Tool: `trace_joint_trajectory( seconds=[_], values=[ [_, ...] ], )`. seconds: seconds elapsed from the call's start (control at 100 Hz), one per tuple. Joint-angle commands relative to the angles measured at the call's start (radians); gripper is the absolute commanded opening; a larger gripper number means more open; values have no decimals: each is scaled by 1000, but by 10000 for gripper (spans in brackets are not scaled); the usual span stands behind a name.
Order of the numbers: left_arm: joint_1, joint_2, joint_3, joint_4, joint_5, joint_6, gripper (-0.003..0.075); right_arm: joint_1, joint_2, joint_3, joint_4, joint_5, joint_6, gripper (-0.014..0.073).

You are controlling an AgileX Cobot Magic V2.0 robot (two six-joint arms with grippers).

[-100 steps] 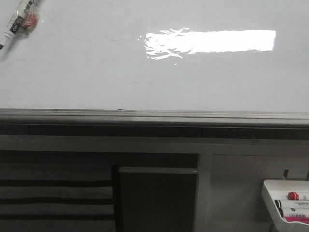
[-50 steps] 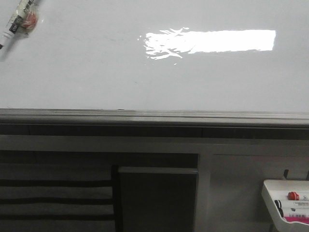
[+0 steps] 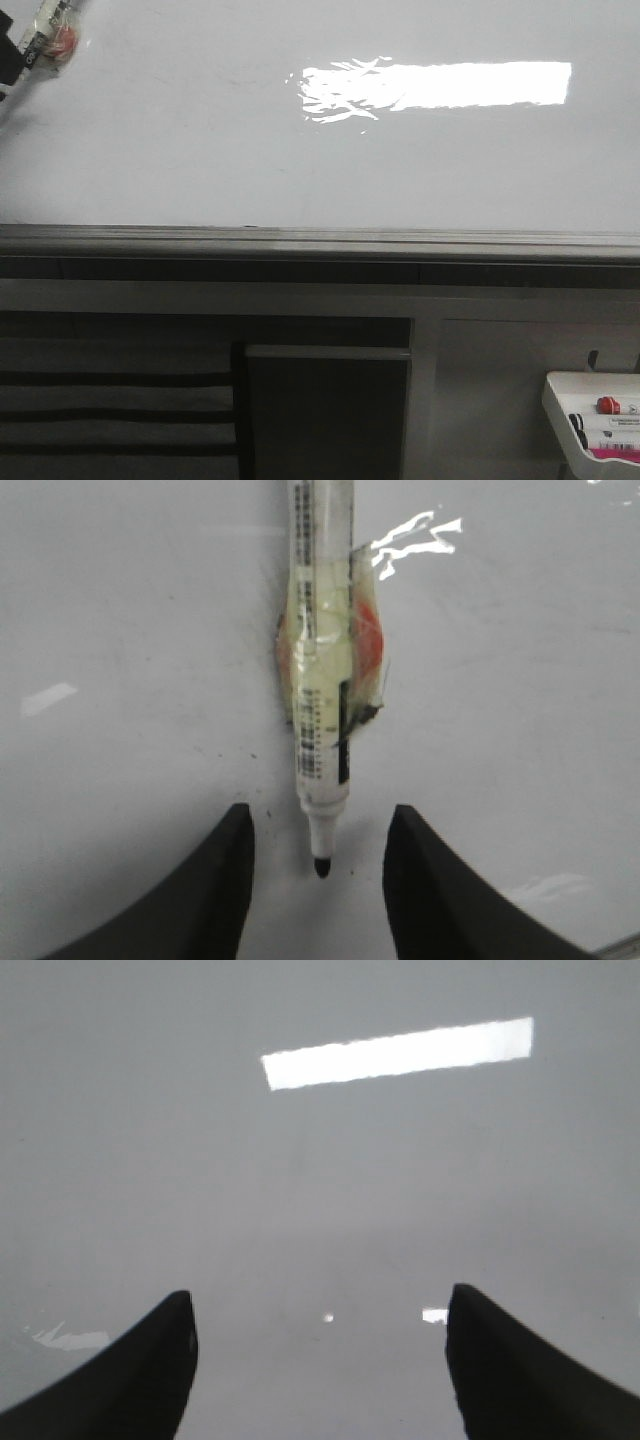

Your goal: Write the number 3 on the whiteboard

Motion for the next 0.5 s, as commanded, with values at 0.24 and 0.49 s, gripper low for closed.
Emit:
trace_joint_trajectory(
  seconds=[0.24, 0.49],
  values=[
    [-7, 85, -67, -9, -174, 1, 261, 2, 17, -33, -1, -79, -4, 470],
    [-7, 93, -68, -7, -186, 1, 235, 2, 17, -33, -1, -79, -4, 470]
  ],
)
